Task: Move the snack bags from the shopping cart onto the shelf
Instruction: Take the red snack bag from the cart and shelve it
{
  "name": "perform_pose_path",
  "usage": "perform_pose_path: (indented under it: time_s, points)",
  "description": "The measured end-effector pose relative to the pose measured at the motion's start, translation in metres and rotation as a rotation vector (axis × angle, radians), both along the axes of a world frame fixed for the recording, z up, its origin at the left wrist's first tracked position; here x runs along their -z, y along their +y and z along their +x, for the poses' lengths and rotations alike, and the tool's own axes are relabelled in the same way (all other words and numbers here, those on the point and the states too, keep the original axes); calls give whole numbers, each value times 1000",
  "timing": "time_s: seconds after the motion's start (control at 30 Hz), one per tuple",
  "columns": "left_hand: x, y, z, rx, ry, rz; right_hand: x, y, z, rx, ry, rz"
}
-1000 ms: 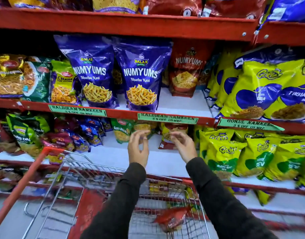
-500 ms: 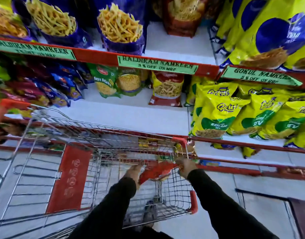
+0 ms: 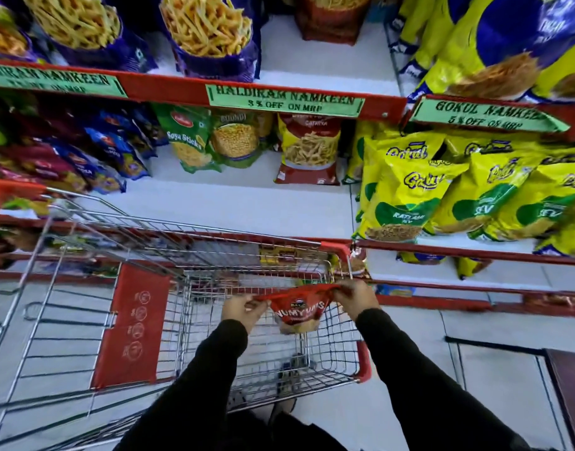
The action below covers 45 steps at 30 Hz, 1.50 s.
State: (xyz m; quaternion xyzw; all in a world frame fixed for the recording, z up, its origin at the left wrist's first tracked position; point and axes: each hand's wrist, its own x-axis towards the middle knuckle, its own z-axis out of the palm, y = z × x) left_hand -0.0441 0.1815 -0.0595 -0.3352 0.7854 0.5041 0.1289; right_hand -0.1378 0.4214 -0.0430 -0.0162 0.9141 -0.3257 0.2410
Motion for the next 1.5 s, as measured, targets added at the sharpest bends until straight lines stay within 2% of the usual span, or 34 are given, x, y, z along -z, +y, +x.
perform_pose_path:
  time_s: [0.07,0.13,0.2,0.3,0.4,0.6,0.8,1.03,1.23,1.5]
  points:
    - [-15,-5,-4,-89,52,99,-15,4,0,-11,50,-53]
    - [-24,-13,-9,-156,171,107,-34,5,-1,-25,132,-116]
    - [-47,-15,-16,-152,287,101,-54,4,-4,4,191,-188]
    - [-79,-19,-26,-139,417,192,-85,-1,-11,116,212,-334]
    - [-116,-22,-42,-95,549,216,-123,-8,-21,170,335,-467]
    - [-225,-28,-83,2,796,240,-211,-22,-51,330,520,-719]
    - [-330,-24,-131,21,1030,229,-306,-27,-100,307,746,-872]
    - [-414,-17,-212,27,1133,219,-400,-35,-152,263,871,-926]
    - [-433,-12,-284,-92,964,283,-428,-43,-207,261,716,-912]
    - [-432,1,-334,-335,1001,257,-435,-67,-262,380,587,-938]
